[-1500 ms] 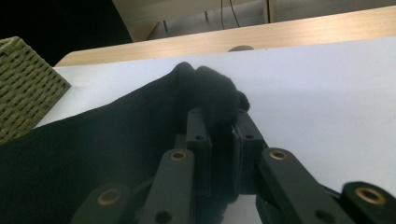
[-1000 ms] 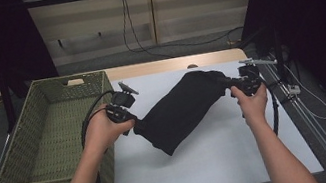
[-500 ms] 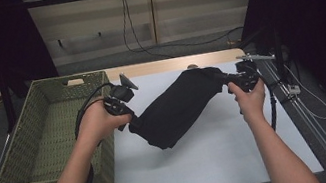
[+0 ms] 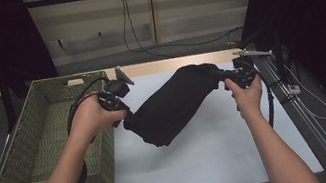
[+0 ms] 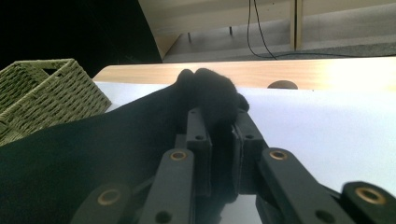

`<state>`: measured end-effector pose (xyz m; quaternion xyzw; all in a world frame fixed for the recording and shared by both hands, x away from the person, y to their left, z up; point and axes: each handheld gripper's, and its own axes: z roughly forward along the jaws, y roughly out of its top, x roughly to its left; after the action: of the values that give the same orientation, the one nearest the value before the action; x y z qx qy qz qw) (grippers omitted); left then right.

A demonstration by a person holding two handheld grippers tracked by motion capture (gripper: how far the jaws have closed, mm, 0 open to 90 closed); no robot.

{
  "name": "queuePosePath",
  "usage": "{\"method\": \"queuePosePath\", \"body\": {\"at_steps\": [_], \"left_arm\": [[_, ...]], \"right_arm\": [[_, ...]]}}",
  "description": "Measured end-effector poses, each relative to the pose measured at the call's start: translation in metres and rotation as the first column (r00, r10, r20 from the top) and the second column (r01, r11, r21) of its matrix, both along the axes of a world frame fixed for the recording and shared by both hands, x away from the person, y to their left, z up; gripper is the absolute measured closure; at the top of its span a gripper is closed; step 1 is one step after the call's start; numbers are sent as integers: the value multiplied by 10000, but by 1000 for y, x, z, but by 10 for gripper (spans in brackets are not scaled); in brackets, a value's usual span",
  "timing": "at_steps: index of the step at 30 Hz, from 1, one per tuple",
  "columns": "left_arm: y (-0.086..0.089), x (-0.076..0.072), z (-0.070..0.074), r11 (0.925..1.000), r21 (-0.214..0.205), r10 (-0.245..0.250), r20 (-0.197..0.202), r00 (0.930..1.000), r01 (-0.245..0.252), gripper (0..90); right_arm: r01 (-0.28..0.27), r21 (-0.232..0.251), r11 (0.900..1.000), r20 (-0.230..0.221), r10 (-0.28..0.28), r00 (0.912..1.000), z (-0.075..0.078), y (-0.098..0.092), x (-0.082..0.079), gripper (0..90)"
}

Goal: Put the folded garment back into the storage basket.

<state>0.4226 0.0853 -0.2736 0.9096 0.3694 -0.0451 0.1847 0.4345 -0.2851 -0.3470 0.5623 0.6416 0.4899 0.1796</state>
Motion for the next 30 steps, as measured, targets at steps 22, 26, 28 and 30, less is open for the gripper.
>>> {"method": "queuePosePath", "body": {"at_steps": [22, 26, 28, 30], "left_arm": [[7, 5, 33, 9986, 534, -28, -241, 9997, 41, 843], [9, 5, 36, 9981, 615, -43, -283, 9996, 60, 844], [10, 5, 38, 9978, 654, -36, -253, 9997, 52, 843], [11, 4, 40, 9973, 725, -57, -259, 9996, 76, 843]], "right_arm": [[-377, 41, 9993, 245, 376, 9990, 17, 14, 8, 802], [-452, 51, 9990, 262, 451, 9986, 17, 16, 9, 802], [-477, 66, 9988, 265, 475, 9985, 18, 18, 10, 802], [-534, 75, 9985, 287, 532, 9982, 19, 20, 11, 802]]}}
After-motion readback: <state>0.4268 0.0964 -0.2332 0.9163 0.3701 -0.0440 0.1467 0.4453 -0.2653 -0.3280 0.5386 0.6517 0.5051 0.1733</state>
